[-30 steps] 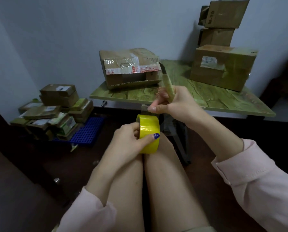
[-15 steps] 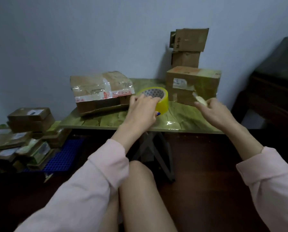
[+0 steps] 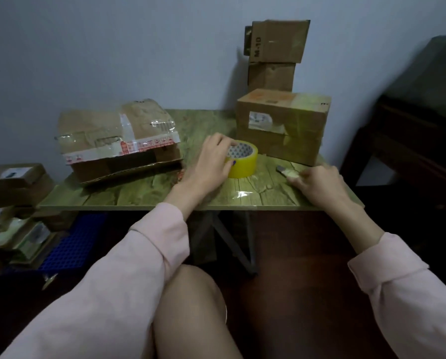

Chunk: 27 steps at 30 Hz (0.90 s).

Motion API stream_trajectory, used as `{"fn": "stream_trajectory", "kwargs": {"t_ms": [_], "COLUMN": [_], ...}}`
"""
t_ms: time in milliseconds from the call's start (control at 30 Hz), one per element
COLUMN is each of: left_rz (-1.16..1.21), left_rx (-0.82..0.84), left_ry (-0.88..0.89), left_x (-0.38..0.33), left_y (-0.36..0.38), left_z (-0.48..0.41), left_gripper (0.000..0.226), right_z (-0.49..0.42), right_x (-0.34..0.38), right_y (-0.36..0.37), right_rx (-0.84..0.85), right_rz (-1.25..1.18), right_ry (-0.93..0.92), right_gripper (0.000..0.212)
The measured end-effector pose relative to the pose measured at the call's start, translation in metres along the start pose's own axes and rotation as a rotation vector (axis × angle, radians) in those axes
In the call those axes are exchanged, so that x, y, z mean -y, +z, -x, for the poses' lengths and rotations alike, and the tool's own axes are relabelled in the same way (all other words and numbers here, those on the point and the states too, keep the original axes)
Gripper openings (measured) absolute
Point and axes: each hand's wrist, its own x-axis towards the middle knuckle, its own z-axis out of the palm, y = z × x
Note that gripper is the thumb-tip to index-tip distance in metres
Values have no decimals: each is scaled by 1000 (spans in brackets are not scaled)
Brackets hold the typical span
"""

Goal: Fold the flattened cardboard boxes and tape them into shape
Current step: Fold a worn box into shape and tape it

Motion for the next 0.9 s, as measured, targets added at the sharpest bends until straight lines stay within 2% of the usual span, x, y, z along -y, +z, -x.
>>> {"fn": "stream_trajectory", "kwargs": {"t_ms": [67, 167, 200, 267, 367, 500, 567, 667, 700, 733, 900], "left_rz": [100, 151, 104, 105, 159, 187, 195, 263, 263, 233, 88], "left_rx": [-2, 364, 445, 491, 463, 347, 287, 112, 78, 84, 152], "left_ry": [25, -52, -67, -91, -108, -37, -1, 13, 19, 34, 113], "left_x": [-3, -15, -17, -18, -21, -29, -33, -42, -46, -49, -53], "left_y": [-12, -16, -14, -7, -9, -16, -21, -51, -66, -82, -134], "left_z": [7, 14, 16, 18, 22, 34, 42, 37, 32, 26, 20], "left_gripper": [22, 32, 33, 22, 5, 1, 1, 2, 3, 3, 6], "right_z": [4, 8, 10, 14, 27, 42, 48, 57, 60, 61, 59], "right_x": [4, 12, 15, 22, 34, 46, 52, 67, 74, 81, 113], "right_y": [-4, -10, -13, -20, -32, -50, -64, -83, -87, -90, -111], "right_rx": [-16, -118, -157, -186, -193, -200, -87, 225, 274, 263, -48], "right_rz": [-19, -129, -180, -267, -340, -428, -470, -359, -290, -239, -111], "right_ry": [15, -25, -63, -124, -188, -262, -345, -496, -530, -558, -638], "right_gripper": [52, 51, 47, 39, 30, 22, 23, 48, 51, 51, 32]}}
